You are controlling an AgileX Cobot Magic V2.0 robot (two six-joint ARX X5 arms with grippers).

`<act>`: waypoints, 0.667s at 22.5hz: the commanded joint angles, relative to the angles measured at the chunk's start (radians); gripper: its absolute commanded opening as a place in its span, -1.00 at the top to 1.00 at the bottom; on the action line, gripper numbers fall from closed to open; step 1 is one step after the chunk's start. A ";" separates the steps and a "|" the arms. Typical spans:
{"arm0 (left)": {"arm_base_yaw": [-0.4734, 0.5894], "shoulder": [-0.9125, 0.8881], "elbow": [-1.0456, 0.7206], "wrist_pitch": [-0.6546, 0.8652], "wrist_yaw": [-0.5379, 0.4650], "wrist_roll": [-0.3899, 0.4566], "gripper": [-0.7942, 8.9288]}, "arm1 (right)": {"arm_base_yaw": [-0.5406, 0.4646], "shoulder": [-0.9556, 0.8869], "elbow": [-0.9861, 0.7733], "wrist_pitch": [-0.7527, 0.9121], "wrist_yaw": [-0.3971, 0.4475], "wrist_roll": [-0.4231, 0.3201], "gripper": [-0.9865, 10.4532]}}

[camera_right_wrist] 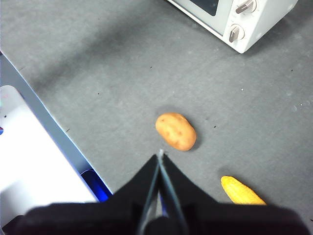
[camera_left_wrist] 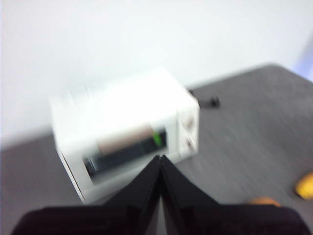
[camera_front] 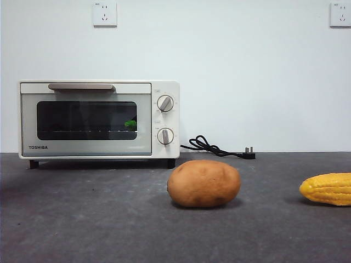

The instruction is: Take the eggplant from the table,put the eggplant in the oven

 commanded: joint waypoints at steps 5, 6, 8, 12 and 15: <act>-0.003 -0.074 -0.003 0.288 0.025 0.155 0.85 | 0.000 0.002 0.001 -0.014 0.001 0.008 0.82; -0.003 -0.082 -0.004 0.310 0.025 0.166 0.85 | 0.000 0.002 0.001 -0.014 0.001 0.008 0.82; -0.003 -0.105 -0.010 0.348 0.024 0.200 0.85 | 0.000 0.002 0.001 -0.014 0.001 0.008 0.83; 0.000 -0.148 -0.049 0.394 0.024 0.293 0.85 | 0.000 0.002 0.001 -0.014 0.001 0.007 0.83; 0.013 -0.196 -0.132 0.452 0.024 0.332 0.85 | 0.000 0.002 0.001 -0.014 0.000 0.008 0.82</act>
